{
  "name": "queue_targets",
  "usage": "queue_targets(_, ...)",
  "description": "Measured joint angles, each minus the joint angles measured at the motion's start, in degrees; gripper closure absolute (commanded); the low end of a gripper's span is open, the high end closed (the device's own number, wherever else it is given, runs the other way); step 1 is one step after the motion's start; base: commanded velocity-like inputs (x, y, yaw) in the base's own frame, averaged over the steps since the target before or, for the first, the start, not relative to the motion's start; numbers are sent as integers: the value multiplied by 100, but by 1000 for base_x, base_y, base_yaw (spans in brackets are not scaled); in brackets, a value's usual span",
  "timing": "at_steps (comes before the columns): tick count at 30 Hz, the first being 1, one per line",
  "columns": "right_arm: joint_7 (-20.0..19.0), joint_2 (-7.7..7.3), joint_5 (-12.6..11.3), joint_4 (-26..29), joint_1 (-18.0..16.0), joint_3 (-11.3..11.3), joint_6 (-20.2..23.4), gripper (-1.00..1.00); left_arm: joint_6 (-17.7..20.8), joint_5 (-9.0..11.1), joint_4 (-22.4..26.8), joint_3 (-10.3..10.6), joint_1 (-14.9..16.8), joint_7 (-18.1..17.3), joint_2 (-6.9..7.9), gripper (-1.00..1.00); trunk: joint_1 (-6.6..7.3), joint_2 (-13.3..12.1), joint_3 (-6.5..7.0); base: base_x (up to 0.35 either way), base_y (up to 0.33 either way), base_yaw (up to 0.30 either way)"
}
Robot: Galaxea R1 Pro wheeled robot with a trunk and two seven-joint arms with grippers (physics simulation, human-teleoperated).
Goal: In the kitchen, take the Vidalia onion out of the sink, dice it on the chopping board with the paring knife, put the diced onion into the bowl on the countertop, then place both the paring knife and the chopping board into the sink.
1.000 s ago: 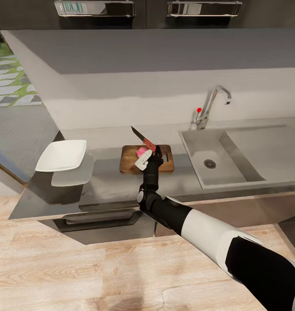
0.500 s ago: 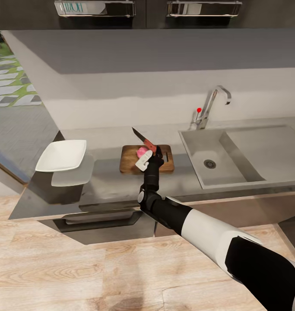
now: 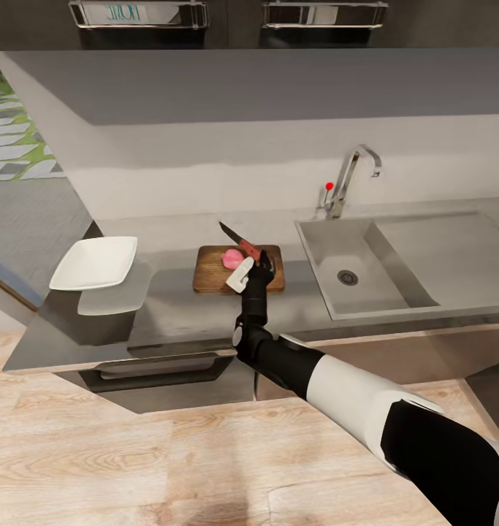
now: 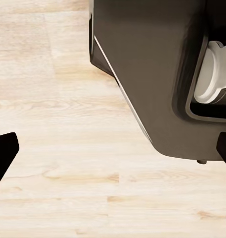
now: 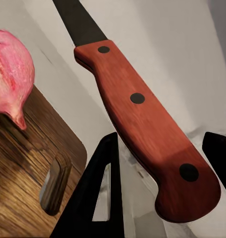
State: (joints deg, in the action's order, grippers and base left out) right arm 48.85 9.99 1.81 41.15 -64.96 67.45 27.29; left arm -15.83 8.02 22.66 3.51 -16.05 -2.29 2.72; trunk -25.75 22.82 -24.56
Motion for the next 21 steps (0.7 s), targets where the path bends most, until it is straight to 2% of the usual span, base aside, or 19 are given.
queue_targets(7, -80, 0, -1, 23, 0, 82, 7, 100, 0, 0, -6, 0, 0, 0, 3, -100, 0, 0, 0, 0, -2, 0)
queue_targets(21, -85, 0, -7, 32, 0, 90, 2, 100, 0, 0, -7, 0, 0, 0, -4, -100, 0, 0, 0, -4, -1, 0)
